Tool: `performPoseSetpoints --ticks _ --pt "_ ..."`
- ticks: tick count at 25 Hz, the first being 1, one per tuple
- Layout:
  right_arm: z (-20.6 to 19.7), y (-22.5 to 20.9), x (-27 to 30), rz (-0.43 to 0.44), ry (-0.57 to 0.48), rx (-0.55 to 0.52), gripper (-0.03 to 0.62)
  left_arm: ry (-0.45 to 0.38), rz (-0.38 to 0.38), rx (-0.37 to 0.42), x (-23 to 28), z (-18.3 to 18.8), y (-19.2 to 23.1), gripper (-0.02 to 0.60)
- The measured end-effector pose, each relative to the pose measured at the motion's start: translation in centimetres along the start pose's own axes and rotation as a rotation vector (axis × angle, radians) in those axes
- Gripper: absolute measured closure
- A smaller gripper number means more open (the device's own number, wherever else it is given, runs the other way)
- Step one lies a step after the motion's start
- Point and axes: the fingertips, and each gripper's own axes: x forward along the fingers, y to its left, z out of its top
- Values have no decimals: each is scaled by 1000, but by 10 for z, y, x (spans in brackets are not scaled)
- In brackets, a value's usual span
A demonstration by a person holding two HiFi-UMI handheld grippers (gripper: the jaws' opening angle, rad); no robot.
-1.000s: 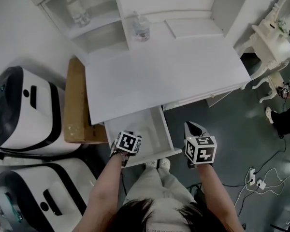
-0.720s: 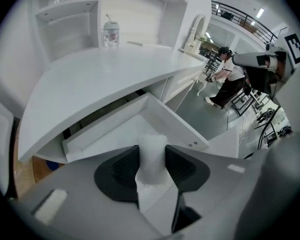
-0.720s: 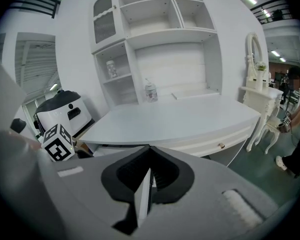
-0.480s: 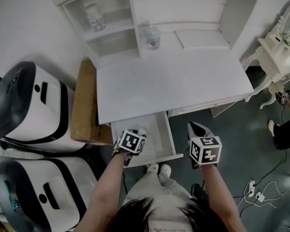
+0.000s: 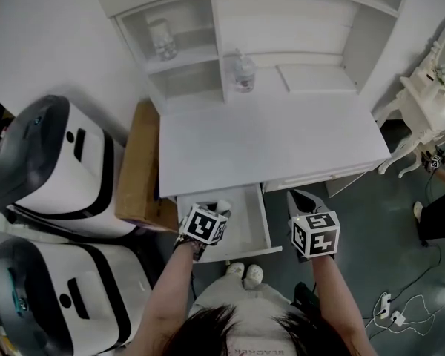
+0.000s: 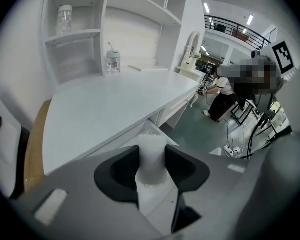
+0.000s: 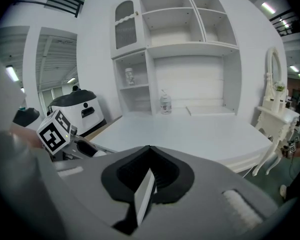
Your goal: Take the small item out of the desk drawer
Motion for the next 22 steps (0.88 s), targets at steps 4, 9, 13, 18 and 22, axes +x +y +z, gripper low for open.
performPoseSetpoints --ticks 4,9,13,18,22 --pt "14 6 -2 18 -23 -25 592 -47 14 6 -15 17 1 403" --pt "30 11 -6 23 -51 -60 592 -110 43 5 -36 35 5 403" --pt "49 12 -11 21 -89 -70 592 -169 69 18 -54 55 10 403" --pt "66 14 -18 14 -125 -107 594 -237 97 11 -73 73 16 403" --pt "81 16 -23 12 -155 -118 594 -287 115 22 -88 89 17 403"
